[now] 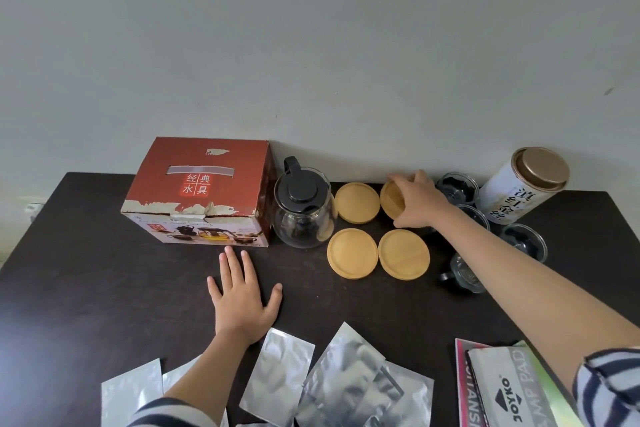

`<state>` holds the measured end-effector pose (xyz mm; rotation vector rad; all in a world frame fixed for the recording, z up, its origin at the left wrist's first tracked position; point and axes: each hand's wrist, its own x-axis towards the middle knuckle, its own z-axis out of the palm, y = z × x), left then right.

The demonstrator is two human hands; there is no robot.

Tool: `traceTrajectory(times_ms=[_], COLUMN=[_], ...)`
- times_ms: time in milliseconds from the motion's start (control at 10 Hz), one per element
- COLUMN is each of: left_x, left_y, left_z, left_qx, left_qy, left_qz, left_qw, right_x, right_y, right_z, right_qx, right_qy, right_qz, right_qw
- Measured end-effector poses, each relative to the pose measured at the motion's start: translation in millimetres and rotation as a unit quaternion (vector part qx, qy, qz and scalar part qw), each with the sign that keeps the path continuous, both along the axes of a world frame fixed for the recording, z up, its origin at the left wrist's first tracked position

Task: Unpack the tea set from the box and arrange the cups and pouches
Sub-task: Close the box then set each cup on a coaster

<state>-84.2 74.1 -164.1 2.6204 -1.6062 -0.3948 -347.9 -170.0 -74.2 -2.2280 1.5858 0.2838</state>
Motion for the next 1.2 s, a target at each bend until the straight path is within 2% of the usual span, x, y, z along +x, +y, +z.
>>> traceTrajectory(times_ms=[200,400,500,600,700,800,900,1000,1200], left_x=[0.4,0.9,0.8,1.1,0.3,-0.1,-0.1,0.1,-0.5], left_y=[-0.3,-0.2,-0.3,-0.3,-0.2,0.0,0.1,0.4,-0.6], left_z=[0.0,-0.4,-0.7,-0.9,0.0,0.9,1.2,1.0,1.2], left_qx=[0.004,0.008,0.003,0.003,0.002,0.000,-0.005,0.000,-0.002], left_qy=[-0.001,-0.004,-0.001,0.000,0.001,0.001,0.003,0.002,0.001], left_qz=[0.001,0.001,0.002,0.001,0.002,0.002,0.002,0.002,0.003], left_qw=[1.000,1.000,1.000,1.000,1.000,1.000,1.000,1.000,1.000], right_x=[12.4,20.2,20.2,16.0,7.2,-11.2,-33.8,-51.2,-55.1], right_y=[-1.5,-7.8,-8.2,-6.0,-4.2,-7.1,-16.9,-30.6,-35.8], right_z=[-5.6,-6.4,-9.6,-11.4,-6.1,7.2,19.9,19.5,17.8], right_qx=[-0.022,-0.005,-0.005,-0.014,-0.073,-0.150,-0.172,-0.124,-0.051], right_qy=[0.072,0.134,0.140,0.089,0.021,-0.020,-0.023,0.000,0.026], right_qz=[0.017,0.008,-0.016,-0.029,-0.047,-0.098,-0.182,-0.219,-0.209], right_qw=[0.997,0.991,0.990,0.996,0.996,0.984,0.968,0.968,0.976])
